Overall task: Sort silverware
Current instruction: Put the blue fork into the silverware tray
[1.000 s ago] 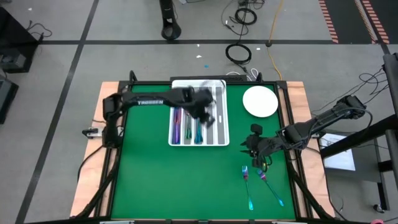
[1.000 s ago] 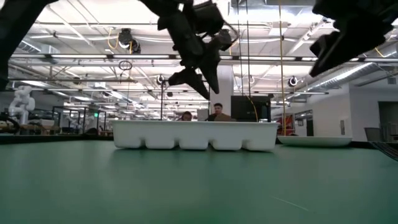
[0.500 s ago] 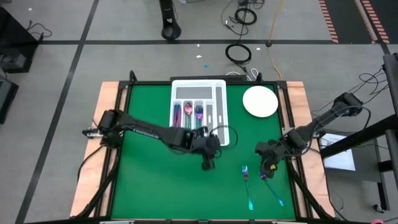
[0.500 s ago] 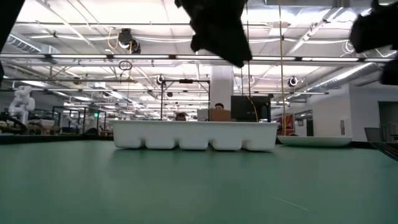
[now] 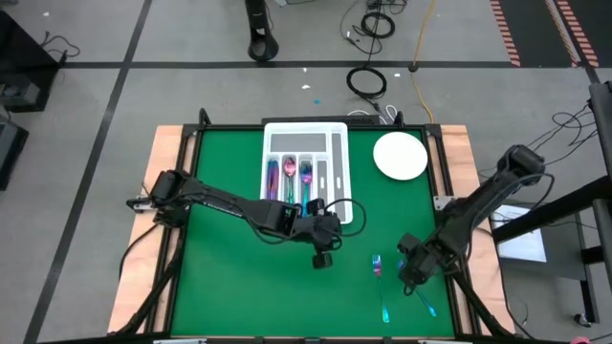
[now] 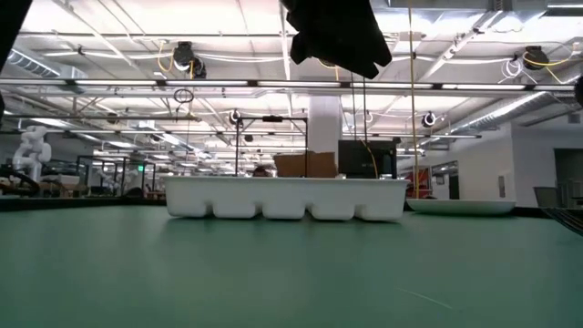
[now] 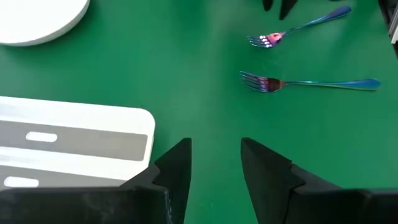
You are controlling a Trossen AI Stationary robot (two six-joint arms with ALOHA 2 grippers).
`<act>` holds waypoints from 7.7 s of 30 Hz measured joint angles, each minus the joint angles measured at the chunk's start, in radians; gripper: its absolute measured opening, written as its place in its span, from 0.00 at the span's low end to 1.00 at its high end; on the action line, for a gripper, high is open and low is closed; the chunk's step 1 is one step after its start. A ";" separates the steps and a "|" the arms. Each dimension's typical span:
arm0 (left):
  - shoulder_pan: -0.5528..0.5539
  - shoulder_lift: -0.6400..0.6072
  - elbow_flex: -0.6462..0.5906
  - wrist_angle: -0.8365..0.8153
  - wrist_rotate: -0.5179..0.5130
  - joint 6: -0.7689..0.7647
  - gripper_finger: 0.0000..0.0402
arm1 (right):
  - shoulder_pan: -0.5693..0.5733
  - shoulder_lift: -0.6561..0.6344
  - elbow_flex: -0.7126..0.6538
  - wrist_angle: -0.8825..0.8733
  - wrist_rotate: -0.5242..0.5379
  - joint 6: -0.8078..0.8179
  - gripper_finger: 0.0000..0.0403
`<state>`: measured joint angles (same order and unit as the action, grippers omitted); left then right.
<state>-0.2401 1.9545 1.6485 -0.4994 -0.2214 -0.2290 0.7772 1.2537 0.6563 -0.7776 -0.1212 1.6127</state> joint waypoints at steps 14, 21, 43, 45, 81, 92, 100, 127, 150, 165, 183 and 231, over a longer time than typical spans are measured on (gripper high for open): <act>0.000 0.000 0.000 0.005 0.003 -0.001 0.35 | 0.092 0.211 0.065 0.084 0.013 0.051 0.31; 0.000 0.000 0.000 0.008 0.004 -0.001 0.35 | 0.088 0.278 0.070 0.091 -0.011 0.025 0.29; -0.035 0.031 -0.139 0.421 -0.159 -0.171 0.35 | 0.082 -0.002 0.115 0.014 0.564 -0.065 0.00; -0.046 0.062 -0.177 0.538 -0.239 -0.298 0.35 | 0.075 -0.021 0.115 0.007 0.701 -0.099 0.00; 0.009 0.166 -0.196 0.910 -0.404 -0.468 0.35 | -0.222 -0.037 0.113 0.364 0.874 -0.716 0.00; 0.008 0.164 -0.192 0.919 -0.419 -0.416 0.03 | -0.223 -0.037 0.113 0.380 0.888 -0.770 0.03; 0.063 0.115 -0.192 0.820 -0.354 -0.390 0.01 | -0.221 -0.071 0.118 0.394 0.855 -0.846 0.21; 0.644 -0.246 -0.192 -0.004 0.674 -0.654 0.00 | -0.105 -0.259 0.115 0.222 0.848 -0.807 0.42; 0.679 0.056 -0.196 -0.029 0.814 -0.822 0.00 | -0.109 -0.259 0.115 0.135 0.853 -0.823 0.42; 0.730 0.057 -0.196 -0.031 0.730 -0.786 0.02 | -0.109 -0.259 0.115 0.136 0.852 -0.820 0.42; 0.742 -0.005 -0.162 -0.120 0.624 -0.703 0.25 | -0.109 -0.259 0.115 0.136 0.846 -0.808 0.42; 0.388 0.099 -0.159 0.078 -0.339 -0.181 0.26 | -0.235 -0.258 0.115 0.249 0.848 -0.978 0.42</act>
<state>0.1483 2.0532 1.4891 -0.4216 -0.5606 -0.4103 0.5419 0.9955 0.7712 -0.5283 0.7265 0.6342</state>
